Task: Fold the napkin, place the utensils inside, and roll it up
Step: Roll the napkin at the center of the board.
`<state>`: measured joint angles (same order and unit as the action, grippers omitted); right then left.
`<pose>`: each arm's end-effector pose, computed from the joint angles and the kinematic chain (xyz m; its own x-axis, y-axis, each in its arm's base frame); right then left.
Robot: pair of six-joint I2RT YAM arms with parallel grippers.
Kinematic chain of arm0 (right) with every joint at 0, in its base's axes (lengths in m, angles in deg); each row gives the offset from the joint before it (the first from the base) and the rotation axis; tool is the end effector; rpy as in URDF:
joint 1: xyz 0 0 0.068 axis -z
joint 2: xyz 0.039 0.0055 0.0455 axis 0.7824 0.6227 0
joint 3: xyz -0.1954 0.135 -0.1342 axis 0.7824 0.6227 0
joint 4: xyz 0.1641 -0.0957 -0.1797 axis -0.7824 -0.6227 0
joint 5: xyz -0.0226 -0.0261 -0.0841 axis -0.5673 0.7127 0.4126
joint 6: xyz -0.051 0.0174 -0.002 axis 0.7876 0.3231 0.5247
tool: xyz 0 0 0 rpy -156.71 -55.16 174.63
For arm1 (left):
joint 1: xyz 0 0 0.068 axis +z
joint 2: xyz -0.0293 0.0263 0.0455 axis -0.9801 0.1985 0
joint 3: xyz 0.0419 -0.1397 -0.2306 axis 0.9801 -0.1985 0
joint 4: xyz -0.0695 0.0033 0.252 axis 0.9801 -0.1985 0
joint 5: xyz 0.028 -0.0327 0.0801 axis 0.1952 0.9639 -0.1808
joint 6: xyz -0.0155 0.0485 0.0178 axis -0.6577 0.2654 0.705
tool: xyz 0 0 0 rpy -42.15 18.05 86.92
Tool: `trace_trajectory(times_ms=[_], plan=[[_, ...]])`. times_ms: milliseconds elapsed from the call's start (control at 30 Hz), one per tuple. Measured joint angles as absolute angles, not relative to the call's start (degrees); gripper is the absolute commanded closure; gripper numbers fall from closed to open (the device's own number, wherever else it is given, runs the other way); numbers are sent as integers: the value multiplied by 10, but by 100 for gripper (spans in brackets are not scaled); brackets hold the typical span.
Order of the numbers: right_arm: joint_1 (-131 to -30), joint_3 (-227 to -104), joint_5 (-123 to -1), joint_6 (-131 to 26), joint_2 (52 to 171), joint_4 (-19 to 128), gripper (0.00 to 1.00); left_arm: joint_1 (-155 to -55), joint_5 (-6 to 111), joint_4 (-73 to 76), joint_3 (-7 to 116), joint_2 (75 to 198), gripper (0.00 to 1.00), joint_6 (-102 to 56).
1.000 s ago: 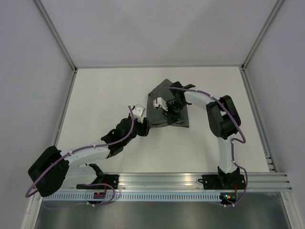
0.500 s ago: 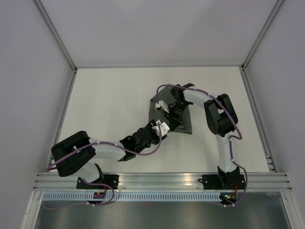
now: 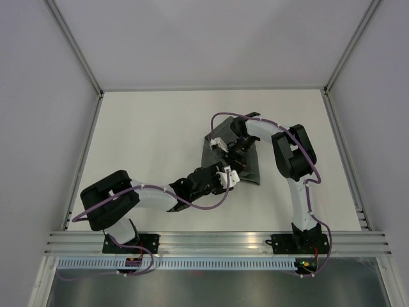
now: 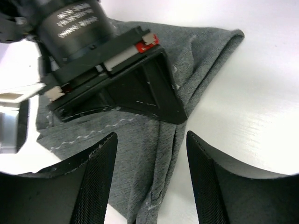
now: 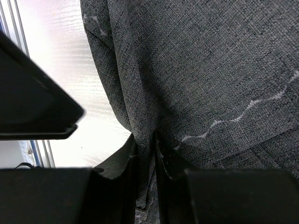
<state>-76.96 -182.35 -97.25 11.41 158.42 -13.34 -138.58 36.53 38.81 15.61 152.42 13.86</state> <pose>0.3443 0.1907 0.1321 -0.3324 -0.8444 -0.4201 -0.8294 0.0497 0.5564 0.1595 -0.2671 0.1664 0.1929 0.5037 -0.8421 0.7873 0.4327 0.4392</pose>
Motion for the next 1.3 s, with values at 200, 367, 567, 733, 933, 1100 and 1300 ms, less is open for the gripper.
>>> trace_trajectory(times_ms=[200,367,567,733,933,1100,1300], plan=[[-768,-1825,-975,112,1589,-145,91,-1390,374,354,176,1564,32,148],[-767,-1825,-975,112,1591,-152,91,-1392,371,346,179,1585,31,162],[-767,-1825,-975,112,1592,-156,91,-1397,354,347,191,1611,32,191],[-767,-1828,-976,111,1596,-161,92,-1408,340,351,208,1634,38,214],[-764,-1832,-978,111,1600,-165,92,-1416,330,344,229,1656,62,231],[-763,-1833,-979,111,1600,-166,92,-1419,325,325,239,1665,85,234],[-761,-1833,-979,111,1600,-167,92,-1422,324,276,263,1666,98,237]])
